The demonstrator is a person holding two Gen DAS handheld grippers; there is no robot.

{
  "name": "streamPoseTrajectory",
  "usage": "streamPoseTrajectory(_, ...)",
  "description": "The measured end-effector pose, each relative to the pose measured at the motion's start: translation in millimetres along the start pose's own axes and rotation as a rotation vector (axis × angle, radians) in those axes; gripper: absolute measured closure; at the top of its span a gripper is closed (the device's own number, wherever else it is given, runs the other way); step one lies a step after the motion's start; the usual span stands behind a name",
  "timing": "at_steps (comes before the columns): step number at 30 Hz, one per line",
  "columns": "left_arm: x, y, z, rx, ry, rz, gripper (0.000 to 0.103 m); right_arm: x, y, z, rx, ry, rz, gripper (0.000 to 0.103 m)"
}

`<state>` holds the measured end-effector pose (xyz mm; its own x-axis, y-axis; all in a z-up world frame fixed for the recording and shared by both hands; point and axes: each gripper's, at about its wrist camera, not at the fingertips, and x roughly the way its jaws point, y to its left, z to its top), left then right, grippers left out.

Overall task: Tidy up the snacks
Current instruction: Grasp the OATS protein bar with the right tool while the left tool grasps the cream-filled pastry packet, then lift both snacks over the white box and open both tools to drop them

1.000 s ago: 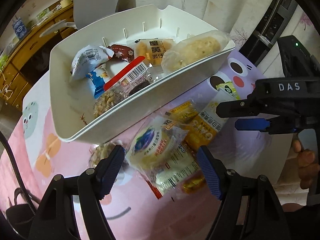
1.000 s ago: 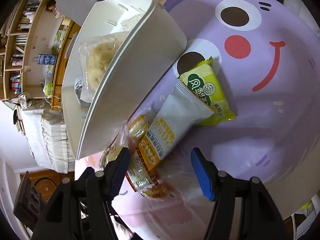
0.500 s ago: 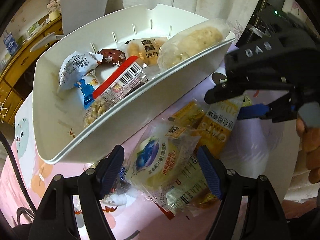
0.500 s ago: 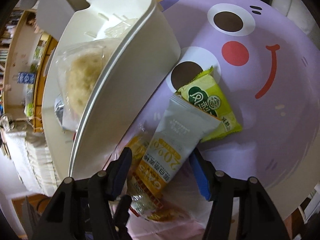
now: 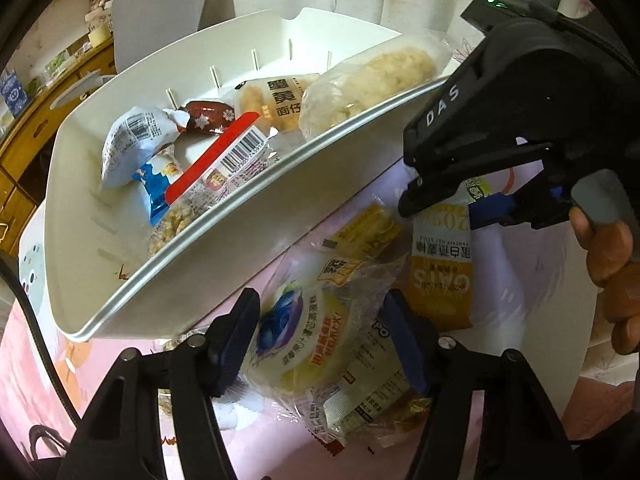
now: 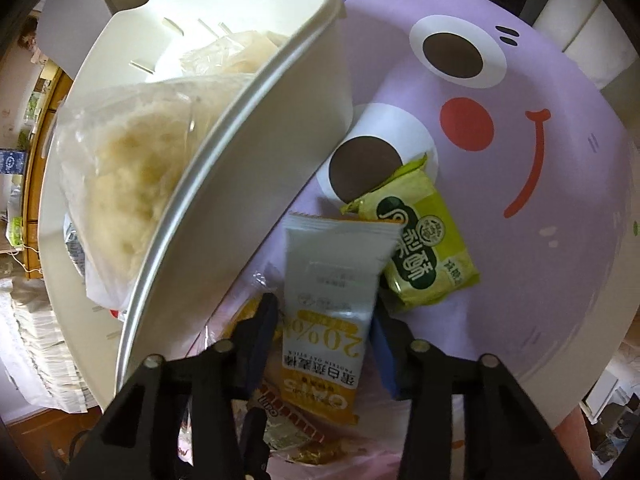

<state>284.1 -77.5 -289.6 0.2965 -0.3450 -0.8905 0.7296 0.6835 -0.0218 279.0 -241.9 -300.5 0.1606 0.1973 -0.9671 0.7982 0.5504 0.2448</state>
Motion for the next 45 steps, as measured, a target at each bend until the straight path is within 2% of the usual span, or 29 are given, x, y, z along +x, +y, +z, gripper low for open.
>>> streamPoseTrajectory(4,-3,-7,1,0.012,0.009,0.033,0.046,2,1,0,0.007,0.018,0.0,0.063)
streamPoseTrajectory(7,-6,-12,2,0.029,0.014,0.047,0.052,0,-4,-2,0.017,0.016,0.012,0.063)
streamPoseTrajectory(8,-6,-14,2,0.03,0.017,0.055,0.058,-2,-7,-3,0.015,0.017,0.015,0.063)
streamPoseTrajectory(12,-7,-12,5,0.002,0.018,0.054,0.065,-7,-16,-2,0.002,0.007,0.025,0.063)
streamPoseTrajectory(19,-16,-7,4,-0.066,0.035,0.075,0.071,-19,-30,-11,-0.015,-0.011,0.032,0.063)
streamPoseTrajectory(28,-57,-14,-3,-0.163,0.007,0.097,0.072,-29,-31,-19,-0.108,0.017,0.068,0.063)
streamPoseTrajectory(35,-94,-18,0,-0.285,-0.031,0.129,0.072,-36,-7,-16,-0.287,0.077,0.125,0.063)
streamPoseTrajectory(40,-119,-19,5,-0.389,-0.062,0.138,0.072,-53,7,-11,-0.418,0.072,0.176,0.063)
streamPoseTrajectory(45,-139,-23,18,-0.422,-0.116,0.175,0.072,-73,22,-4,-0.531,0.034,0.215,0.063)
